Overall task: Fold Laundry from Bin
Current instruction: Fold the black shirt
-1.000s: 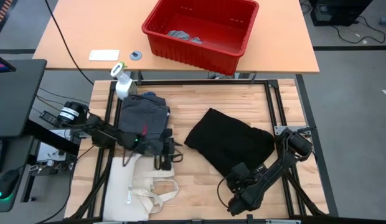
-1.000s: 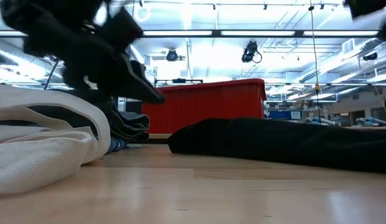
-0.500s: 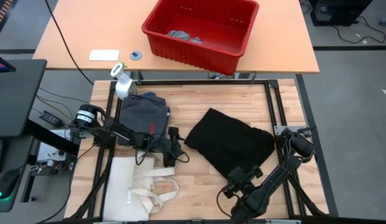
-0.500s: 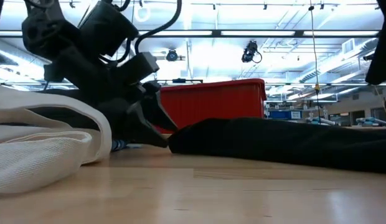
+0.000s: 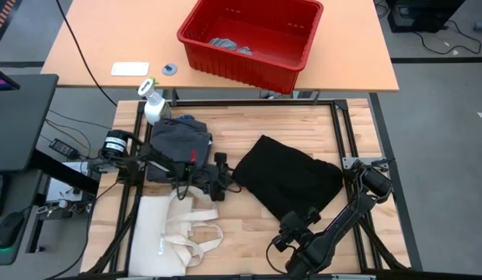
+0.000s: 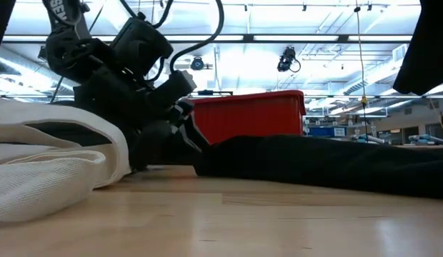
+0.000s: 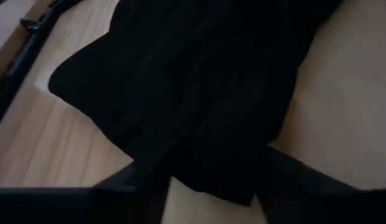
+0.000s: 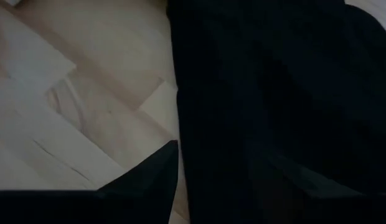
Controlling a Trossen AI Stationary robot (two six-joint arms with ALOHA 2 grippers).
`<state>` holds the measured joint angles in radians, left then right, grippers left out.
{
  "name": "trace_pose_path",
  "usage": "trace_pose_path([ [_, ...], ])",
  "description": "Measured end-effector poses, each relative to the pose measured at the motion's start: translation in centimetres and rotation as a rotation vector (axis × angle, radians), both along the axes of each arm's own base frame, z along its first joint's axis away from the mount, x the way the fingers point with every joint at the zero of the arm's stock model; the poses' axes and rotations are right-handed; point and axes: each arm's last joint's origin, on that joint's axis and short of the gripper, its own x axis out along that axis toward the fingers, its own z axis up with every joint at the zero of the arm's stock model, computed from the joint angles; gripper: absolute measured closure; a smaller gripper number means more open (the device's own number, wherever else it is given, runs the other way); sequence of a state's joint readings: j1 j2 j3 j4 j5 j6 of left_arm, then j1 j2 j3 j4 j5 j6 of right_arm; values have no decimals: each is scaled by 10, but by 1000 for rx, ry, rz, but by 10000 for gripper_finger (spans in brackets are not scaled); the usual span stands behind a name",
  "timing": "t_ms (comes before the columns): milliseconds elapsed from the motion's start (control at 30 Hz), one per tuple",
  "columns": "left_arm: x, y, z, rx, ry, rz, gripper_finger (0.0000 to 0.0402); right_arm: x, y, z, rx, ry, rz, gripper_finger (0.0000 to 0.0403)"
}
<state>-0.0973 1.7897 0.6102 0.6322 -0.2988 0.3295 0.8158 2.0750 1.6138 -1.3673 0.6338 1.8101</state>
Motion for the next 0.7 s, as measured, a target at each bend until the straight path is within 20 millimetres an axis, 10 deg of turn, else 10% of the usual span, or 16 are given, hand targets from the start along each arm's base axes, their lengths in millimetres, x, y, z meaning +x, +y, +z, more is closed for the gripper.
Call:
trace_pose_path([
  [233,3,-7,0,-40,53,-62,385,-1,3,0,12,-8,5,206],
  [700,-17,-63,78,-293,-3,-238,392,-23,35,-4,164,48,112,220],
])
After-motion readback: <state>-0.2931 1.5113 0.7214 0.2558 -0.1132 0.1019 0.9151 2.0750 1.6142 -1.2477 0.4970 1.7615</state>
